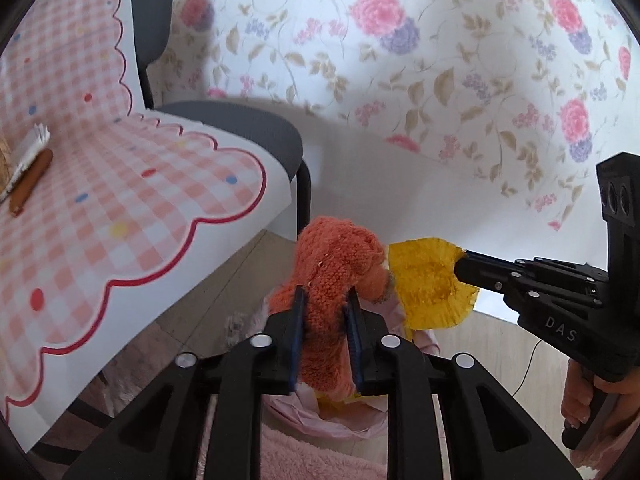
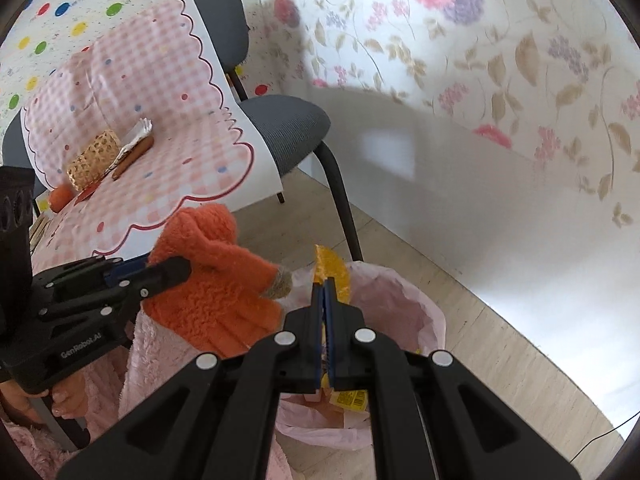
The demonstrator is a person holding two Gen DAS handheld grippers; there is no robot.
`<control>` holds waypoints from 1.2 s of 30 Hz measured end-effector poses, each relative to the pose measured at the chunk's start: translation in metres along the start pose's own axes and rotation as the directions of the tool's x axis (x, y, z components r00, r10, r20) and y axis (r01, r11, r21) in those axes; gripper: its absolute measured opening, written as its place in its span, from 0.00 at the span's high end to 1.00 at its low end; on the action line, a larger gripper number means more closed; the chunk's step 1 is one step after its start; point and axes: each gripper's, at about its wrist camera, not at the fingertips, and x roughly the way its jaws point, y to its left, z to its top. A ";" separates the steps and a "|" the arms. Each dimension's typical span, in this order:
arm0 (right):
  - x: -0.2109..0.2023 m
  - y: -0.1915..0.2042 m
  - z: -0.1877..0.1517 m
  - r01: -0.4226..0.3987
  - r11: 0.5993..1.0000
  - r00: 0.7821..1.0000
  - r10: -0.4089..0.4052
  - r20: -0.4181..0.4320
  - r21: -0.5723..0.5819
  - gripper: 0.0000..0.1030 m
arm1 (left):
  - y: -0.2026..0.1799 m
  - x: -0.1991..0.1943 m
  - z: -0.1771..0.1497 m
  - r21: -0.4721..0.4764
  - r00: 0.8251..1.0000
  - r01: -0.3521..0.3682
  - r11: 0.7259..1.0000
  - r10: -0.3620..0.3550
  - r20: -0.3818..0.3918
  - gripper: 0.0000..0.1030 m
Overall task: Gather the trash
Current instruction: 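Carry the glove and yellow cloth over the bin and open both tools, then move both open tools back to the chair seat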
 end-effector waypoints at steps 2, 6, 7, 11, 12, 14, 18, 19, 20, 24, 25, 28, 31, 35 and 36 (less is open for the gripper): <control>0.003 -0.004 0.000 0.002 1.000 1.000 -0.002 -0.005 0.011 0.96 | 0.002 0.002 0.002 -0.012 1.000 0.000 1.000 0.000 -0.001 0.60; 0.002 -0.009 0.002 0.011 1.000 1.000 -0.011 0.008 0.029 0.67 | 0.000 -0.005 0.009 -0.008 0.999 -0.009 1.000 0.009 0.042 0.45; 0.001 -0.010 0.002 0.015 0.999 1.000 -0.015 0.013 0.028 0.67 | 0.000 -0.008 0.010 -0.007 0.998 -0.019 1.000 0.019 0.056 0.45; -0.007 -0.008 0.005 0.020 1.000 0.999 -0.021 0.042 0.023 0.67 | 0.001 -0.016 0.013 -0.016 0.996 -0.034 0.999 0.035 0.077 0.45; -0.008 -0.007 0.006 0.021 1.000 0.999 -0.022 0.046 0.020 0.67 | 0.002 -0.017 0.013 -0.018 0.996 -0.037 0.999 0.039 0.080 0.45; -0.010 -0.005 0.007 0.019 1.000 0.998 -0.020 0.054 0.015 0.67 | 0.002 -0.019 0.013 -0.017 0.996 -0.044 0.999 0.045 0.082 0.45; -0.014 0.001 0.012 0.008 1.000 0.997 -0.009 0.074 0.006 0.67 | 0.005 -0.025 0.012 -0.023 0.995 -0.061 0.998 0.063 0.083 0.45; -0.016 0.003 0.014 0.003 1.000 0.997 -0.003 0.083 0.002 0.67 | 0.006 -0.028 0.012 -0.024 0.994 -0.070 0.997 0.072 0.087 0.45; -0.017 0.006 0.017 -0.004 1.000 0.996 0.004 0.092 -0.003 0.67 | 0.008 -0.029 0.012 -0.026 0.993 -0.079 0.997 0.081 0.088 0.45; -0.020 0.020 0.028 -0.025 0.999 0.992 0.030 0.120 -0.041 0.67 | 0.018 -0.039 0.013 -0.042 0.988 -0.127 0.991 0.131 0.088 0.45; -0.019 0.024 0.030 -0.022 0.998 0.992 0.028 0.123 -0.056 0.67 | 0.023 -0.044 0.013 -0.051 0.985 -0.141 0.989 0.145 0.091 0.45; -0.016 0.036 0.036 -0.020 0.996 0.992 0.031 0.119 -0.088 0.67 | 0.035 -0.059 0.012 -0.077 0.978 -0.169 0.983 0.177 0.107 0.40; -0.014 0.047 0.040 -0.030 0.994 0.992 0.042 0.116 -0.109 0.67 | 0.047 -0.072 0.012 -0.097 0.970 -0.204 0.974 0.215 0.115 0.35; -0.011 0.065 0.046 -0.055 0.989 0.991 0.071 0.117 -0.138 0.65 | 0.067 -0.088 0.010 -0.142 0.963 -0.234 0.962 0.249 0.102 0.34; -0.011 0.068 0.048 -0.061 0.988 0.990 0.078 0.117 -0.140 0.64 | 0.071 -0.092 0.009 -0.150 0.961 -0.241 0.959 0.257 0.100 0.34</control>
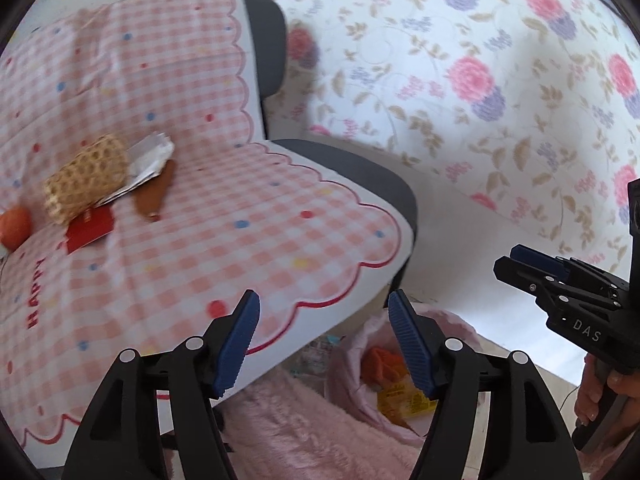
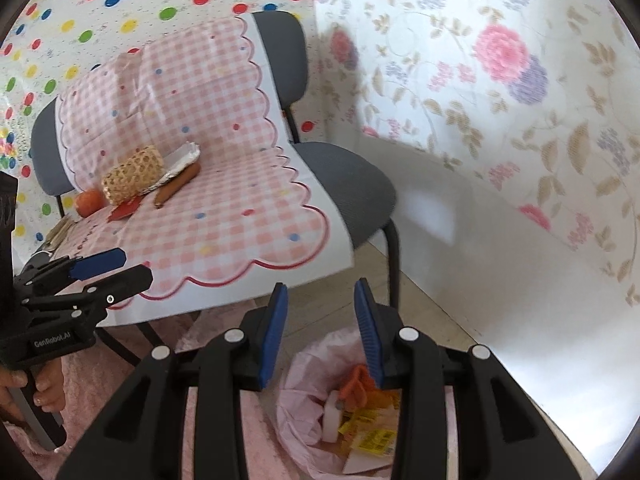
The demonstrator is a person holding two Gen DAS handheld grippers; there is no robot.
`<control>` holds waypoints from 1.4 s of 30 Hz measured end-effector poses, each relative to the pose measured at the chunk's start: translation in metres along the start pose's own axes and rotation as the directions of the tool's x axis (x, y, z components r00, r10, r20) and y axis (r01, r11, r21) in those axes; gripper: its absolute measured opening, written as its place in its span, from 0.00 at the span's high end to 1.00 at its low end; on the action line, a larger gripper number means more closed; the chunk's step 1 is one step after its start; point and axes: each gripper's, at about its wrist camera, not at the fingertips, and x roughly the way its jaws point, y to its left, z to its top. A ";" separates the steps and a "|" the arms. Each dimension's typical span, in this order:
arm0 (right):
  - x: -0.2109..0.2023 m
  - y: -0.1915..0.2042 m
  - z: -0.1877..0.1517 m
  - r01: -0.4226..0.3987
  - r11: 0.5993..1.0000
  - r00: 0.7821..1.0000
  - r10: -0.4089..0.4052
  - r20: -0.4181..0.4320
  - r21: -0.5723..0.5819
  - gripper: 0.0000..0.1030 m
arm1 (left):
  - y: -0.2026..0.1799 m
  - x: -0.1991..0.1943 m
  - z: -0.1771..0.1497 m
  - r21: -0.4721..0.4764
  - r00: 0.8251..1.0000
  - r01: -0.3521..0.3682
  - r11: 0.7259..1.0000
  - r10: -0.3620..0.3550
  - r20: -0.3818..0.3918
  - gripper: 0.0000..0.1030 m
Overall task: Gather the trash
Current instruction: 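Move both open tools back to the chair seat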
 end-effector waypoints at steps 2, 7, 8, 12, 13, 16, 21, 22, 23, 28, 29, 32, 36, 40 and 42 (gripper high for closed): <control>0.004 0.009 0.004 -0.022 1.000 1.000 0.022 0.002 -0.003 0.62 | 0.008 -0.005 -0.002 -0.007 1.000 -0.022 1.000 0.022 -0.006 0.34; 0.010 0.038 0.017 -0.085 0.995 0.996 0.085 0.008 -0.046 0.62 | 0.034 -0.024 -0.006 -0.051 0.998 -0.064 0.997 0.064 -0.009 0.33; 0.011 0.043 0.019 -0.098 0.994 0.995 0.098 0.009 -0.055 0.61 | 0.043 -0.029 -0.008 -0.065 0.996 -0.084 0.994 0.084 -0.004 0.33; 0.020 0.065 0.030 -0.155 0.983 0.988 0.156 0.000 -0.098 0.57 | 0.074 -0.045 -0.009 -0.121 0.987 -0.156 0.980 0.159 0.012 0.32; 0.023 0.071 0.033 -0.162 0.981 0.987 0.163 -0.001 -0.108 0.54 | 0.085 -0.050 -0.009 -0.137 0.981 -0.187 0.973 0.191 0.017 0.31; 0.034 0.089 0.042 -0.198 0.972 0.980 0.199 -0.008 -0.130 0.51 | 0.111 -0.060 -0.008 -0.177 0.962 -0.264 0.948 0.272 0.026 0.21; 0.054 0.122 0.059 -0.250 0.952 0.968 0.252 -0.014 -0.174 0.51 | 0.146 -0.069 -0.003 -0.215 0.930 -0.353 0.911 0.366 0.022 0.21; 0.057 0.127 0.062 -0.258 0.949 0.966 0.260 -0.015 -0.179 0.51 | 0.154 -0.070 -0.002 -0.229 0.924 -0.368 0.901 0.381 0.016 0.21; 0.061 0.133 0.065 -0.265 0.946 0.964 0.267 -0.017 -0.187 0.51 | 0.160 -0.070 -0.001 -0.239 0.922 -0.373 0.896 0.388 0.013 0.21; 0.082 0.151 0.078 -0.306 0.933 0.952 0.304 -0.039 -0.193 0.51 | 0.182 -0.067 0.005 -0.271 0.905 -0.415 0.869 0.426 -0.019 0.17; 0.087 0.154 0.081 -0.312 0.930 0.950 0.310 -0.042 -0.192 0.51 | 0.185 -0.065 0.008 -0.268 0.901 -0.423 0.865 0.433 -0.027 0.16; 0.102 0.160 0.092 -0.322 0.927 0.947 0.318 -0.053 -0.191 0.52 | 0.195 -0.057 0.016 -0.265 0.891 -0.447 0.854 0.452 -0.048 0.15; 0.122 0.168 0.107 -0.342 0.923 0.940 0.336 -0.061 -0.179 0.73 | 0.206 -0.050 0.026 -0.277 0.891 -0.447 0.851 0.452 -0.047 0.15; 0.146 0.183 0.125 -0.351 0.918 0.936 0.344 -0.072 -0.183 0.73 | 0.218 -0.040 0.042 -0.268 0.887 -0.454 0.850 0.460 -0.045 0.15; 0.161 0.191 0.134 -0.351 0.918 0.936 0.341 -0.084 -0.184 0.69 | 0.226 -0.034 0.050 -0.259 0.879 -0.470 0.844 0.474 -0.048 0.15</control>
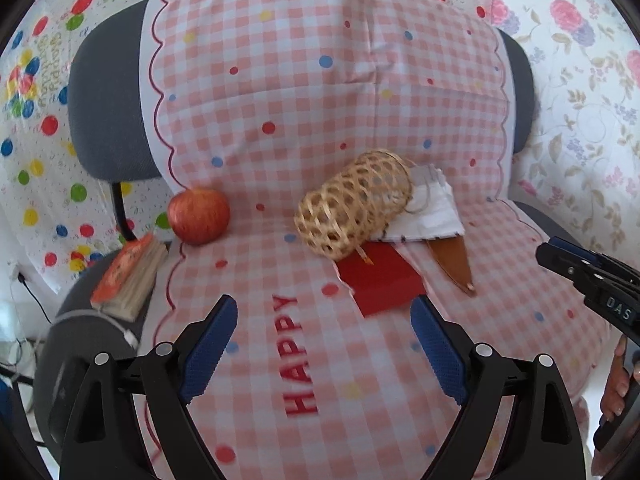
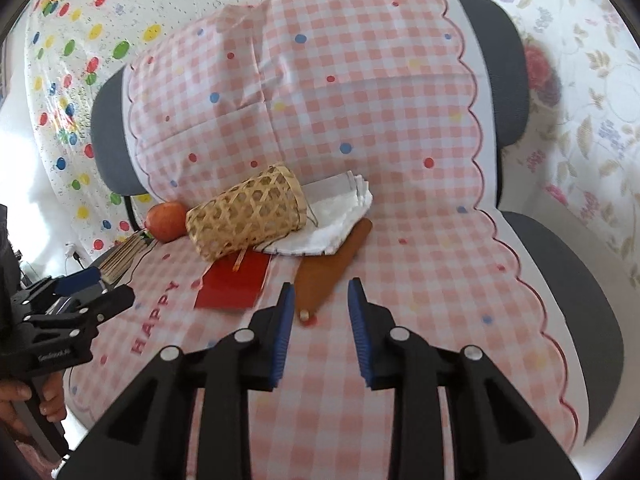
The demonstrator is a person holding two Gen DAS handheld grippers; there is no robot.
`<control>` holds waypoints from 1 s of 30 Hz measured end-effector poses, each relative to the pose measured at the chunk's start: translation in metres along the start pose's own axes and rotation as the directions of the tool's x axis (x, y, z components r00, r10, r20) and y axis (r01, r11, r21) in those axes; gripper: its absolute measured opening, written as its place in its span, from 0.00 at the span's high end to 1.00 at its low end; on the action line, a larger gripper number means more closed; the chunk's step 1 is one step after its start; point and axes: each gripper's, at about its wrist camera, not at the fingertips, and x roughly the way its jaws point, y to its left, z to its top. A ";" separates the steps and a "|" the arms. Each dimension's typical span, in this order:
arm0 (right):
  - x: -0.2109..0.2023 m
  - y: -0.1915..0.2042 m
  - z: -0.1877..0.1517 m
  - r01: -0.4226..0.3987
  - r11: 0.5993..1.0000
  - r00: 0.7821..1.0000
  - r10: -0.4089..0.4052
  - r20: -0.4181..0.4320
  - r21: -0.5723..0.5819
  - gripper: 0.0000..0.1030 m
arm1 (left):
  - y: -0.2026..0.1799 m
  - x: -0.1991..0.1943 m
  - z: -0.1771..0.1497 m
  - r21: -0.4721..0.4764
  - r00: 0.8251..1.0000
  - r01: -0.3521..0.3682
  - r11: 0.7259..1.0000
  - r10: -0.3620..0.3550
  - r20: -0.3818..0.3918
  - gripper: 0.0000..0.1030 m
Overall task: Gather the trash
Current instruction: 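Move both open tools back to the chair seat, then grasp the white napkins with the right tool while left grasps the bamboo basket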
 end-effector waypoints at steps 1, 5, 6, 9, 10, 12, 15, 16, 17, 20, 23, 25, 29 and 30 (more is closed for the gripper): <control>0.006 -0.001 0.003 -0.002 1.000 1.000 0.002 -0.004 0.005 0.56 | 0.001 0.003 0.005 0.002 1.000 0.000 1.000 0.000 0.005 0.15; 0.039 -0.005 0.019 -0.006 0.999 1.000 0.007 -0.021 0.044 0.44 | 0.004 0.016 0.018 0.014 1.000 -0.004 1.000 0.004 0.007 0.15; 0.049 -0.004 0.023 -0.006 0.999 0.999 0.007 -0.035 0.047 0.47 | 0.003 0.021 0.021 0.025 1.000 -0.014 1.000 0.014 0.002 0.15; 0.073 -0.006 0.031 -0.023 0.997 0.997 0.029 -0.067 0.079 0.61 | 0.002 0.031 0.027 0.043 1.000 -0.015 0.999 0.015 -0.002 0.15; 0.084 -0.008 0.033 -0.026 0.995 0.996 0.033 -0.081 0.094 0.62 | 0.004 0.034 0.029 0.040 1.000 -0.014 0.999 0.014 -0.005 0.15; 0.101 -0.013 0.035 -0.015 0.992 0.994 0.029 -0.110 0.125 0.62 | 0.007 0.038 0.029 0.026 1.000 -0.014 1.000 0.014 -0.015 0.15; 0.117 -0.020 0.034 -0.008 0.986 0.989 0.032 -0.141 0.166 0.62 | 0.012 0.045 0.028 0.019 0.999 -0.017 1.000 0.018 -0.032 0.15; 0.122 -0.021 0.034 -0.013 0.983 0.988 0.041 -0.151 0.181 0.62 | 0.012 0.047 0.027 0.022 0.999 -0.021 1.000 0.022 -0.036 0.15; 0.125 -0.021 0.033 -0.017 0.983 0.986 0.047 -0.157 0.185 0.63 | 0.013 0.049 0.026 0.024 0.999 -0.024 0.999 0.025 -0.040 0.15; 0.131 -0.021 0.034 -0.007 0.983 0.986 0.037 -0.164 0.185 0.66 | 0.014 0.052 0.024 0.022 0.999 -0.020 1.000 0.022 -0.049 0.15; 0.131 -0.027 0.036 -0.031 0.970 0.987 0.068 -0.147 0.240 0.75 | 0.012 0.052 0.024 0.028 0.998 -0.021 0.999 0.023 -0.050 0.15; 0.133 -0.029 0.037 -0.049 0.965 0.987 0.085 -0.133 0.257 0.80 | 0.009 0.054 0.025 0.035 0.998 -0.019 0.999 0.021 -0.051 0.15; 0.135 -0.025 0.044 -0.073 0.965 0.989 0.103 -0.110 0.250 0.97 | 0.003 0.057 0.031 0.054 0.998 -0.032 0.998 0.035 -0.061 0.15; 0.130 -0.023 0.047 -0.075 0.969 0.991 0.098 -0.090 0.234 0.97 | 0.002 0.057 0.032 0.058 0.997 -0.036 0.998 0.039 -0.060 0.15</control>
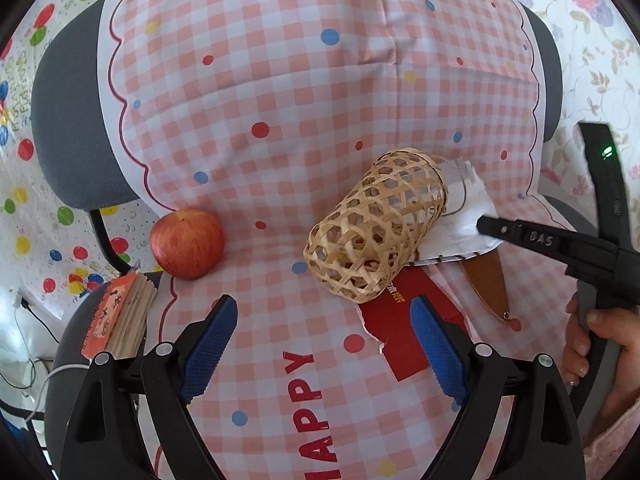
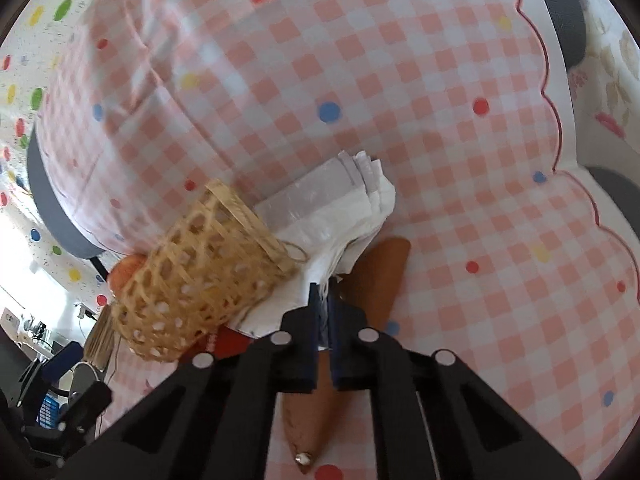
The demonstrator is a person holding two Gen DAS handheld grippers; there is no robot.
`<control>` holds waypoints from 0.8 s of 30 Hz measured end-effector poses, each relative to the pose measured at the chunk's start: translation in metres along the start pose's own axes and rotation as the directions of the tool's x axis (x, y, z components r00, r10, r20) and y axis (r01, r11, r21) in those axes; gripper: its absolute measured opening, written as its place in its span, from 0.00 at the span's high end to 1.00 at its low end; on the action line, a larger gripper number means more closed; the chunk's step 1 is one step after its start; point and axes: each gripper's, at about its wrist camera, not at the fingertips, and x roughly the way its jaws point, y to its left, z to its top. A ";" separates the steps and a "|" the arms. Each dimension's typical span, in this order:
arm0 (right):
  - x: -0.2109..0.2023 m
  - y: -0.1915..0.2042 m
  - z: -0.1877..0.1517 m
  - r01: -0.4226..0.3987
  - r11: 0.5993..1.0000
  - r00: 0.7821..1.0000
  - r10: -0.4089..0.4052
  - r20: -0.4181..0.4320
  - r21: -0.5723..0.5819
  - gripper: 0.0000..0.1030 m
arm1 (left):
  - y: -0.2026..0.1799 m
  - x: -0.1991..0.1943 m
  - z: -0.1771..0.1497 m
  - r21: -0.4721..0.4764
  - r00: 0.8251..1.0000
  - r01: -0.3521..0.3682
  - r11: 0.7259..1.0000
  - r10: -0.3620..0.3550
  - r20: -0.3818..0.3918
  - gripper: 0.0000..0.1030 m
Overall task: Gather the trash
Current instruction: 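Grasp the white napkins with the right tool while left grasps the bamboo basket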
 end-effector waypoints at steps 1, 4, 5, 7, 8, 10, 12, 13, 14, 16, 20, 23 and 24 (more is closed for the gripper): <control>-0.004 0.004 0.001 0.004 1.000 1.000 -0.003 0.015 -0.016 0.98 | -0.001 -0.001 0.001 0.003 1.000 -0.003 1.000 0.003 0.003 0.15; -0.026 0.011 0.004 0.048 0.995 0.996 -0.041 0.084 -0.082 0.98 | -0.001 -0.003 0.003 0.000 1.000 -0.002 1.000 0.002 0.011 0.15; -0.034 0.012 0.005 0.066 0.993 0.993 -0.055 0.109 -0.100 0.98 | -0.001 -0.003 0.004 -0.001 1.000 -0.002 1.000 0.002 0.012 0.15; -0.055 0.013 0.008 0.115 0.984 0.981 -0.091 0.173 -0.134 0.98 | -0.001 -0.002 0.005 -0.007 1.000 0.000 1.000 0.000 0.014 0.15; -0.063 0.013 0.010 0.133 0.981 0.974 -0.104 0.199 -0.141 0.98 | 0.000 -0.002 0.006 -0.011 1.000 0.002 1.000 -0.002 0.016 0.15; -0.081 0.010 0.012 0.179 0.971 0.958 -0.135 0.252 -0.159 0.98 | 0.001 -0.002 0.007 -0.013 1.000 0.008 1.000 -0.008 0.023 0.15; -0.097 0.010 0.012 0.232 0.956 0.937 -0.171 0.303 -0.179 0.98 | 0.001 -0.001 0.009 -0.007 0.999 0.018 1.000 -0.018 0.032 0.15; -0.104 0.006 0.011 0.248 0.951 0.933 -0.182 0.312 -0.186 0.98 | -0.001 0.000 0.011 0.005 0.999 0.030 1.000 -0.031 0.037 0.15; -0.107 0.006 0.011 0.258 0.947 0.930 -0.189 0.316 -0.190 0.98 | -0.003 0.001 0.013 0.016 0.998 0.038 0.999 -0.039 0.040 0.15; -0.112 0.002 0.007 0.263 0.945 0.929 -0.195 0.314 -0.193 0.98 | -0.009 0.008 0.019 0.049 0.997 0.059 0.997 -0.061 0.046 0.13; -0.120 -0.006 -0.001 0.257 0.947 0.935 -0.194 0.295 -0.192 0.98 | -0.012 0.032 0.029 0.068 0.997 0.073 0.995 -0.073 0.001 0.13; -0.122 -0.005 -0.008 0.243 0.953 0.939 -0.185 0.290 -0.181 0.98 | -0.014 0.055 0.033 0.087 0.997 0.071 0.994 -0.067 -0.044 0.13; -0.124 -0.006 -0.009 0.241 0.954 0.940 -0.183 0.288 -0.180 0.98 | -0.015 0.063 0.034 0.094 0.997 0.059 0.994 -0.054 -0.058 0.13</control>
